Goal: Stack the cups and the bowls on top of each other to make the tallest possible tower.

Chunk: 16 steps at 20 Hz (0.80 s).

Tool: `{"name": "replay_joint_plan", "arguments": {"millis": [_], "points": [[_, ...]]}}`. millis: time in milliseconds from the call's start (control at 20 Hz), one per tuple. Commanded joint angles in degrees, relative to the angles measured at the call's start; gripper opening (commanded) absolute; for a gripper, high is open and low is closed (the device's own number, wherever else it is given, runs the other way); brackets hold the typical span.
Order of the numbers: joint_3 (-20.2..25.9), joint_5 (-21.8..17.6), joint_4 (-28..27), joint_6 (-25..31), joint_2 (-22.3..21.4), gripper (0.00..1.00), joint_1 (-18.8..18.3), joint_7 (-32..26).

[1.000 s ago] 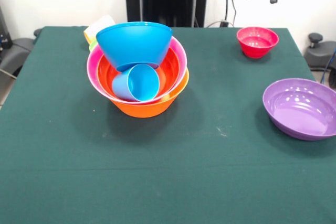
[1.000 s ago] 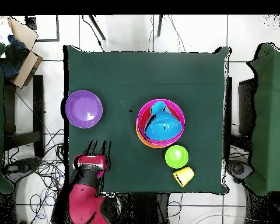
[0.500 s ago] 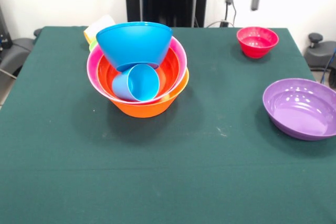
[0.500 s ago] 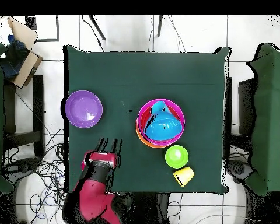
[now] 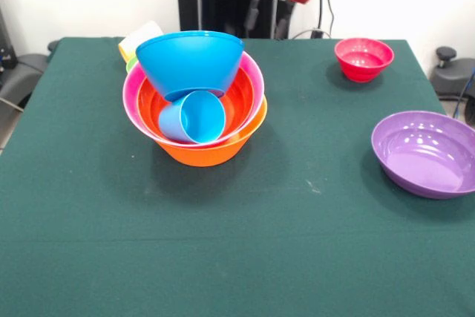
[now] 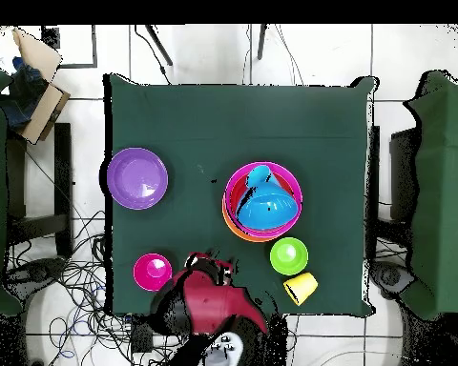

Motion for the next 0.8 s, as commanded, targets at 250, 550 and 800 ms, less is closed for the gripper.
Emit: {"name": "replay_joint_plan", "arguments": {"millis": [250,550,800], "points": [[21.5,-4.3,-0.7,25.4,-9.7,1.0,-8.6,-11.3],[20.6,-7.6,-1.5,20.3,-9.6,1.0,-6.5,-5.6],[18.6,-9.0,-4.6,18.1,-7.2,1.0,-4.2,-1.6]]}}
